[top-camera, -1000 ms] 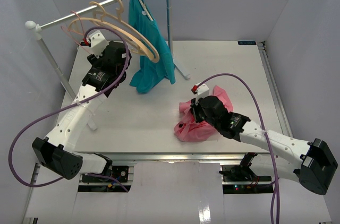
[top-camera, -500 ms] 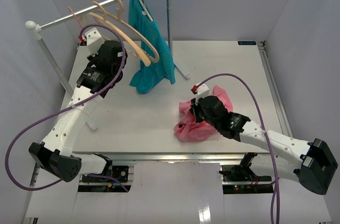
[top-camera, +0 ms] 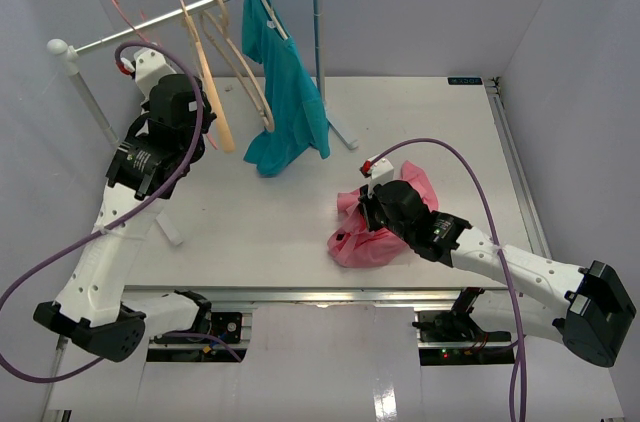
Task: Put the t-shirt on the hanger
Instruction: Pick up the hanger from the clothesline.
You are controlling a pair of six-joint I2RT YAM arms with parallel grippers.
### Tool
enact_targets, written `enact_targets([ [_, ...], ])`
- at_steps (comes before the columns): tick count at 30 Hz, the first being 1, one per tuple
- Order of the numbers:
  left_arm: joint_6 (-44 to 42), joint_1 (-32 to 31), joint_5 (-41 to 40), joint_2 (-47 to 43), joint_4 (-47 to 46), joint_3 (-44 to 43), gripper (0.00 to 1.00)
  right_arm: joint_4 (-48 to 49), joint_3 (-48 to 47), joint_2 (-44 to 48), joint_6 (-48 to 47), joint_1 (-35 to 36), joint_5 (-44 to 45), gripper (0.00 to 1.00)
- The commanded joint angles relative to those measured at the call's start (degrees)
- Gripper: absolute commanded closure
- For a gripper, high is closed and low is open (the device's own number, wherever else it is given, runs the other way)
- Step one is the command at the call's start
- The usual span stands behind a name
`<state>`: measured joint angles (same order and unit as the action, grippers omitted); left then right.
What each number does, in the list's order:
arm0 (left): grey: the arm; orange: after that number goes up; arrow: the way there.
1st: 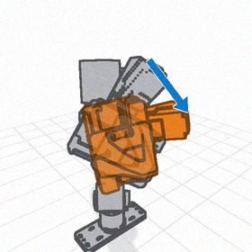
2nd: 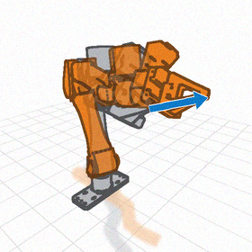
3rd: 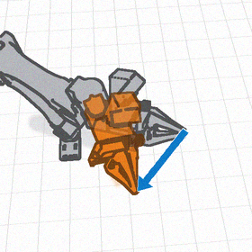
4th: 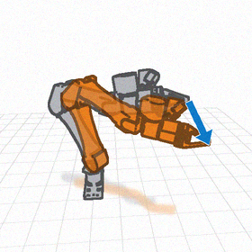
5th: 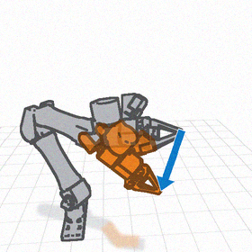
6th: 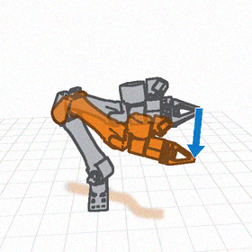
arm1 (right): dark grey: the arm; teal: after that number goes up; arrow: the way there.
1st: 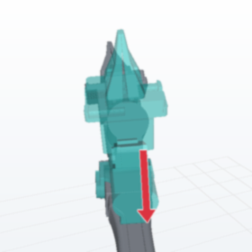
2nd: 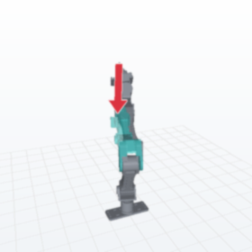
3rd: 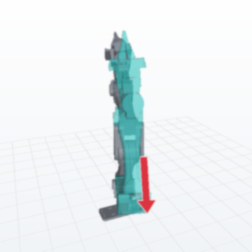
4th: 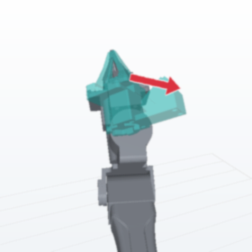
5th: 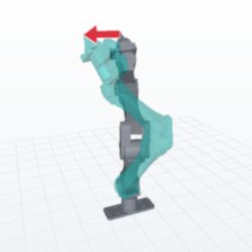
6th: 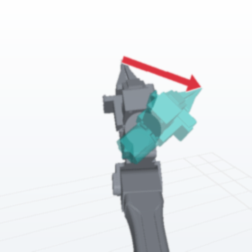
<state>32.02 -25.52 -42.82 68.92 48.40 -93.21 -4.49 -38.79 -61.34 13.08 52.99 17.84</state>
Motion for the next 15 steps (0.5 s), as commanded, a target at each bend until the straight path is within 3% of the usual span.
enact_targets([
  [1, 2.92, 0.38, 10.24, -5.48, 5.21, 6.74, 1.00, 1.25, -1.66, 0.16, -0.11, 0.01, 0.64, 0.92],
  [6, 5.50, 0.30, 14.27, -13.76, 4.16, 17.33, 1.00, 0.90, -1.74, -0.01, 0.35, 0.01, 2.21, 0.92],
  [15, 7.94, 0.29, 15.62, -26.45, 5.72, 24.88, 1.00, 0.31, -2.22, -0.87, 0.72, 0.01, 4.34, 0.92],
])
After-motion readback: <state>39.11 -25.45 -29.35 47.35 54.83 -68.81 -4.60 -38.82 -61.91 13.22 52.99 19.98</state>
